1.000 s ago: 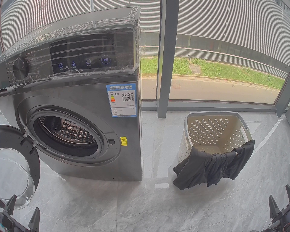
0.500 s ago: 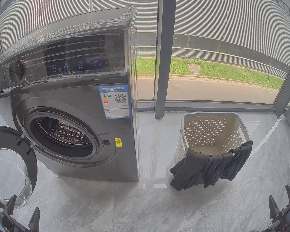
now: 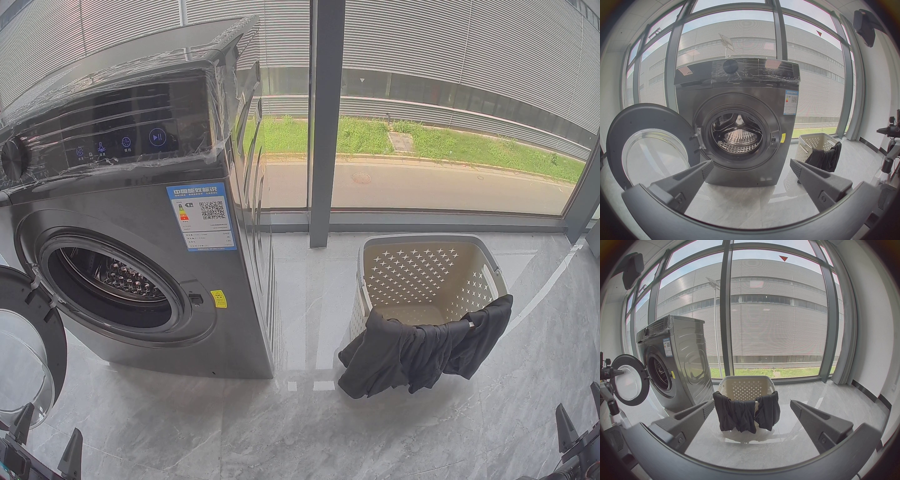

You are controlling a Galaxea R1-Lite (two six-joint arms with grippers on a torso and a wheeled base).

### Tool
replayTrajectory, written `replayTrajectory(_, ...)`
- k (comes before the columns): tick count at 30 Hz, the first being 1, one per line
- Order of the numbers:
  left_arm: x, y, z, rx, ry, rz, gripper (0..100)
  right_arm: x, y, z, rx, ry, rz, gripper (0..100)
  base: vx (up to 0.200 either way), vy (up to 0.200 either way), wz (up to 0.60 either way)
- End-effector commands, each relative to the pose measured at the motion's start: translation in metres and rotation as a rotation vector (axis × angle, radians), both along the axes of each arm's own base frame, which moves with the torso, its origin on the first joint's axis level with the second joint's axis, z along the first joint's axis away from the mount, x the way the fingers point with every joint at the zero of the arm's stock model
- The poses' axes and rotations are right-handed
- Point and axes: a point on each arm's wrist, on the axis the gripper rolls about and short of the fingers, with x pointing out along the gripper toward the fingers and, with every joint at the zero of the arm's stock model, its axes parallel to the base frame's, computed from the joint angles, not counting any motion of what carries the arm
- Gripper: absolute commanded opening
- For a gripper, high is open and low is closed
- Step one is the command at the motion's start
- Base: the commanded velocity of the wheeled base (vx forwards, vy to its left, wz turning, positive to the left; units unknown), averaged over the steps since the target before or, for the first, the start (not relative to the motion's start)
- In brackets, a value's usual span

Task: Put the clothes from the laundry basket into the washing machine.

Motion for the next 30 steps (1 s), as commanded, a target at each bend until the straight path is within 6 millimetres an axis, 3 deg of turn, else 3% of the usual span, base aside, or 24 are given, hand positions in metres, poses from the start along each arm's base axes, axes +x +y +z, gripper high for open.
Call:
replayTrajectory(1,-0.0001,0.0,-0.0053,0.0,0.0,0.0,100,0.0007,0.0,-0.0051,0.0,0.009,-0.001,100,0.0,0.0,0.0)
replayTrajectory(11,-0.0001,0.0,-0.0053,0.001,0.0,0.0,100,0.0007,0.0,-0.0051,0.0,0.009,0.0,100,0.0,0.0,0.0)
replayTrajectory(30,-0.0001,0.0,-0.0053,0.001,0.0,0.0,100,0.0007,0.0,-0.0049,-0.001,0.008,0.0,100,0.0,-0.2,0.0)
